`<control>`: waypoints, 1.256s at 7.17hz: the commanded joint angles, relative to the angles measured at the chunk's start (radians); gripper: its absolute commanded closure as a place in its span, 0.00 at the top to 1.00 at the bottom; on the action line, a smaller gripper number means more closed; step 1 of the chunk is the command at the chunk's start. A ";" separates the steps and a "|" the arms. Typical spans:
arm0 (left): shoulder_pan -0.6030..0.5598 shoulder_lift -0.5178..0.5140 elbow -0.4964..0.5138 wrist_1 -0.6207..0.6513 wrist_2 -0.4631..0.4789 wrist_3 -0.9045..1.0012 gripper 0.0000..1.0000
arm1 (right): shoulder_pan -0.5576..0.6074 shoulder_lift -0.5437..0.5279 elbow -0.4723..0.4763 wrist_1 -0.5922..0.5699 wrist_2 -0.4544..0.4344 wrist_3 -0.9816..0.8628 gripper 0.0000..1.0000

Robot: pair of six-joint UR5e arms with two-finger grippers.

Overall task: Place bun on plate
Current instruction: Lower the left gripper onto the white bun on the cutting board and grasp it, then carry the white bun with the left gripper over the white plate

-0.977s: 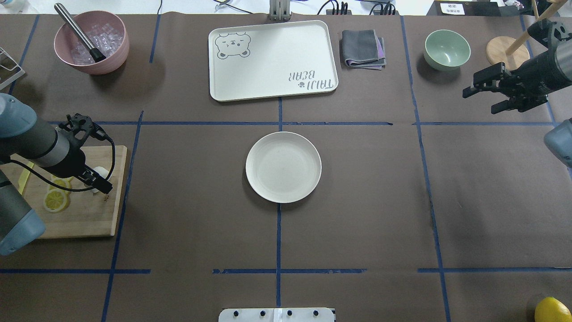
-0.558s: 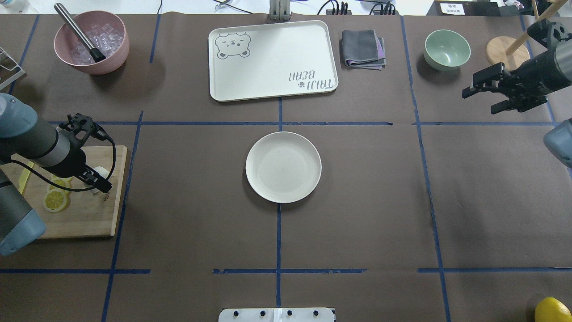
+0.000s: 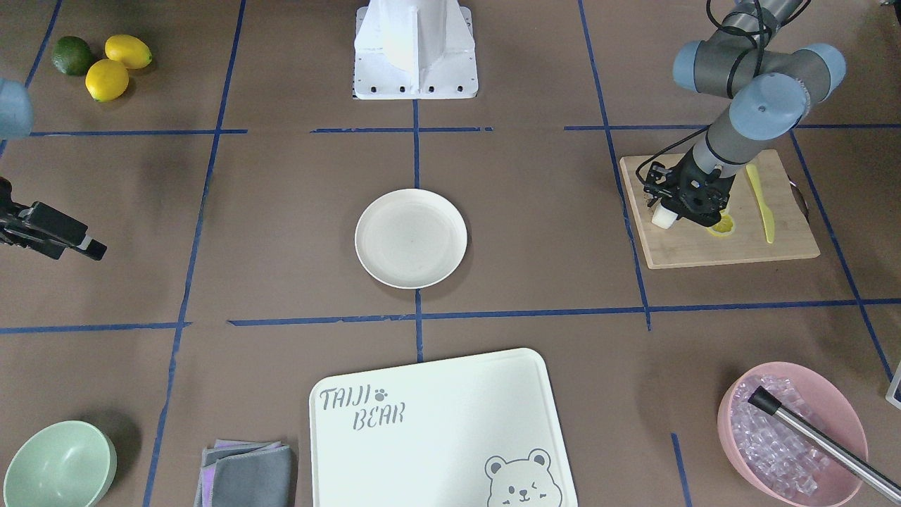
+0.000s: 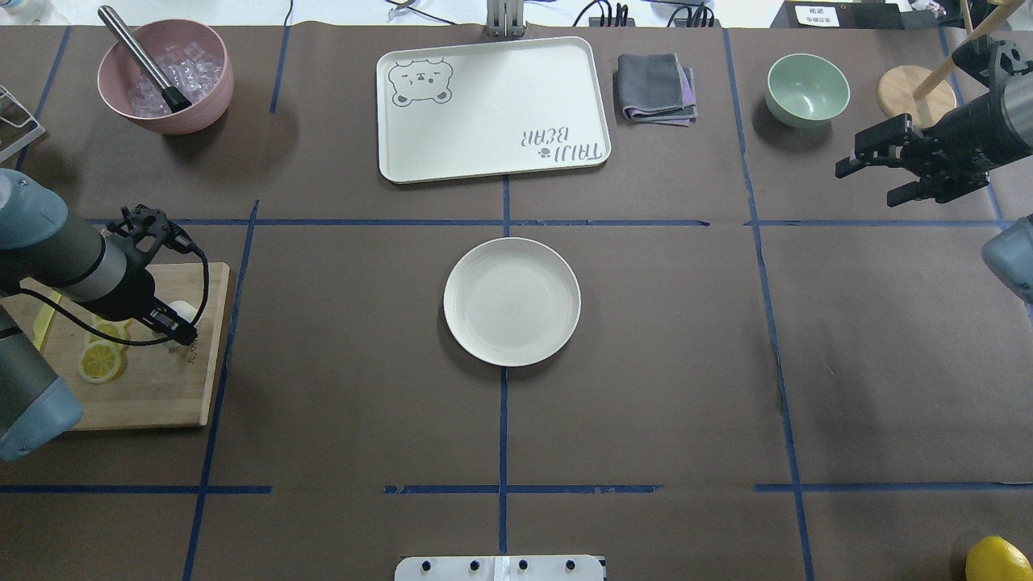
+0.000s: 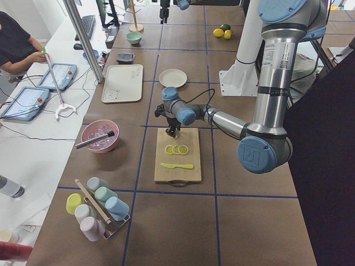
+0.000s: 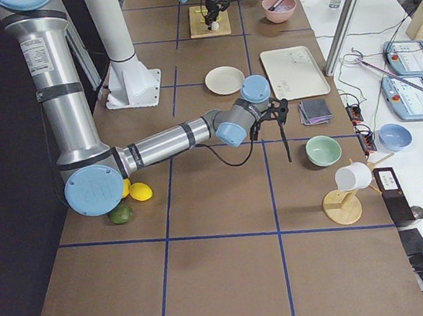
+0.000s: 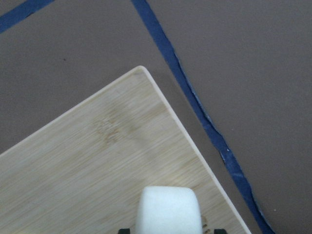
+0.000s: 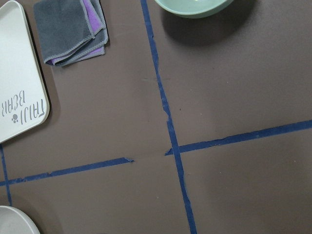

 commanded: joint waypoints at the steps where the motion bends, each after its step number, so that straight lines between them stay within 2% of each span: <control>1: -0.002 -0.018 -0.005 0.002 -0.003 -0.011 0.29 | 0.000 -0.001 0.000 0.000 -0.001 0.000 1.00; 3: -0.003 -0.035 -0.047 0.003 -0.004 -0.025 0.25 | 0.000 -0.007 0.000 0.005 -0.001 0.000 1.00; 6: 0.024 -0.312 -0.059 0.069 -0.010 -0.430 0.25 | 0.003 -0.023 0.003 0.007 0.001 -0.014 1.00; 7: 0.099 -0.421 -0.046 0.130 -0.001 -0.571 0.25 | 0.014 -0.042 0.006 0.007 -0.001 -0.031 1.00; 8: 0.160 -0.516 -0.010 0.153 0.050 -0.685 0.25 | 0.037 -0.065 0.003 0.007 0.001 -0.081 1.00; 9: 0.232 -0.612 0.055 0.155 0.140 -0.761 0.25 | 0.047 -0.079 -0.006 0.005 -0.001 -0.135 1.00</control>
